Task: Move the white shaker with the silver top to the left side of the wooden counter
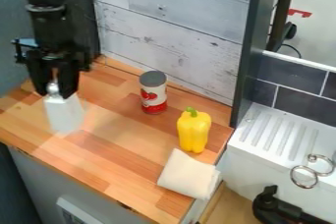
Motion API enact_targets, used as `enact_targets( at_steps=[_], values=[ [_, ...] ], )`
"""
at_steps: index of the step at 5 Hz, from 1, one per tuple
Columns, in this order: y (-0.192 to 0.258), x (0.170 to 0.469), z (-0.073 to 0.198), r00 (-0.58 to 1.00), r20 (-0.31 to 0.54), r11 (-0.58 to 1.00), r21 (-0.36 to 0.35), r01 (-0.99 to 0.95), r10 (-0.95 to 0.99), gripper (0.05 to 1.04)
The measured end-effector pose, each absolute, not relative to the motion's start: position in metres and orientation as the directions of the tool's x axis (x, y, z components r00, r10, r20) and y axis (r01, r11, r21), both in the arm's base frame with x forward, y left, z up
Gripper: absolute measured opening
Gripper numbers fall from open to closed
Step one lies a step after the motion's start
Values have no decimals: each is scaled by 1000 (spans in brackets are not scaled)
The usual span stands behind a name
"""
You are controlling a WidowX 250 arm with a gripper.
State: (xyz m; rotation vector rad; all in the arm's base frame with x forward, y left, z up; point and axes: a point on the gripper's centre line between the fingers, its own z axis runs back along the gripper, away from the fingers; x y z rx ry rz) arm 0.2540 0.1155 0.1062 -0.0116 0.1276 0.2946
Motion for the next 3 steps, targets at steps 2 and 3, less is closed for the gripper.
enact_targets(
  at_steps=[2, 3],
  values=[
    [121, 254, 73, 929, -220, 949, -34, -313, 298, 509],
    [126, 252, 61, 912, -260, 943, -20, -333, 317, 509]
  ],
)
